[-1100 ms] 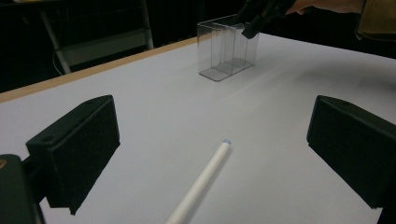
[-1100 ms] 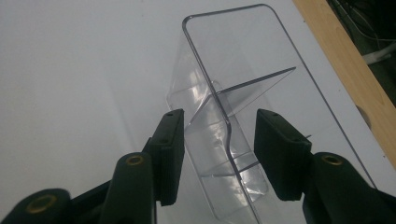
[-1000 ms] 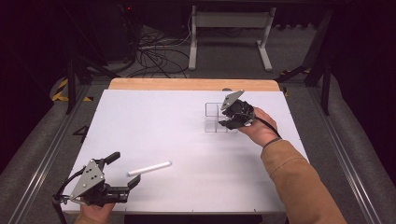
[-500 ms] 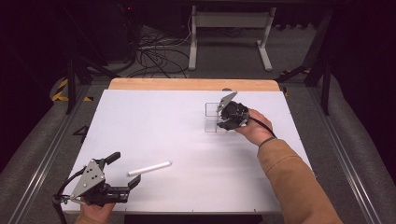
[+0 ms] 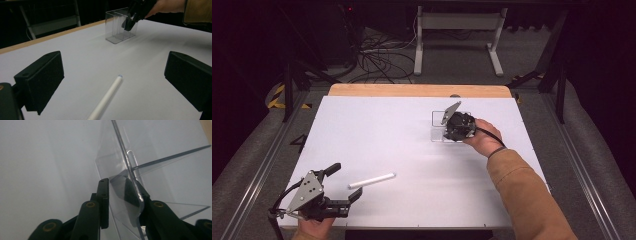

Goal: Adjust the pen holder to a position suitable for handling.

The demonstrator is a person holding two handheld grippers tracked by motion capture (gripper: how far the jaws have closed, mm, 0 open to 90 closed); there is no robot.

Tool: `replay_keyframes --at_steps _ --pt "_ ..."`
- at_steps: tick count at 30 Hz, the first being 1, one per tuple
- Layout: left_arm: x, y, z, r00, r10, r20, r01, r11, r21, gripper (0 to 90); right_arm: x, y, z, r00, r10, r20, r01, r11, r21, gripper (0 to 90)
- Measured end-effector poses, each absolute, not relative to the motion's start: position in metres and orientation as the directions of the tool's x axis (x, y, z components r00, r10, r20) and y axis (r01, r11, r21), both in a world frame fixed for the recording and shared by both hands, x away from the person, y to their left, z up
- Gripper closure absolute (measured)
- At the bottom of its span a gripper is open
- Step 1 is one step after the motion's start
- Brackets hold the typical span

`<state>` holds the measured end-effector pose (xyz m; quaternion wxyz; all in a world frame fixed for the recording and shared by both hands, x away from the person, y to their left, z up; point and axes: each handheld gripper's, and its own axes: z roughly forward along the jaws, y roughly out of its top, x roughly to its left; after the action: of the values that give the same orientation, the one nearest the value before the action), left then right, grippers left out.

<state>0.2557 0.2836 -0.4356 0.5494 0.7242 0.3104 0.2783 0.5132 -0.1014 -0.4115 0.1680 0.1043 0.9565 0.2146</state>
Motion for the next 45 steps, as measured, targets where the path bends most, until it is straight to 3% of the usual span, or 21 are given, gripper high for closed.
replay_keyframes --at_steps 3,6,11,25,37,45 --pt "0.256 0.283 -0.436 0.652 0.755 0.061 0.147 -0.205 0.968 3.3 0.51 -0.102 -0.41 -0.925 0.254 -0.282 0.113 0.893 0.435 77.6" --pt "0.256 0.283 -0.436 0.651 0.756 0.062 0.147 -0.206 0.967 3.3 0.504 -0.101 -0.408 -0.932 0.23 -0.279 0.094 0.899 0.427 87.3" --pt "0.256 0.283 -0.436 0.65 0.757 0.064 0.147 -0.208 0.967 3.3 0.498 -0.1 -0.399 -0.944 0.228 -0.237 0.098 0.883 0.459 86.1" --pt "0.256 0.281 -0.436 0.654 0.754 0.063 0.151 -0.211 0.966 3.3 0.436 -0.051 -0.385 -0.981 0.032 -0.19 -0.06 0.888 0.456 86.6" --pt "0.257 0.282 -0.437 0.654 0.754 0.06 0.152 -0.208 0.966 3.3 0.431 -0.002 -0.397 -0.984 -0.051 -0.171 -0.12 0.898 0.423 86.5" --pt "0.256 0.282 -0.437 0.656 0.753 0.059 0.151 -0.207 0.967 3.3 0.433 0.004 -0.399 -0.985 -0.048 -0.166 -0.115 0.901 0.419 86.4"
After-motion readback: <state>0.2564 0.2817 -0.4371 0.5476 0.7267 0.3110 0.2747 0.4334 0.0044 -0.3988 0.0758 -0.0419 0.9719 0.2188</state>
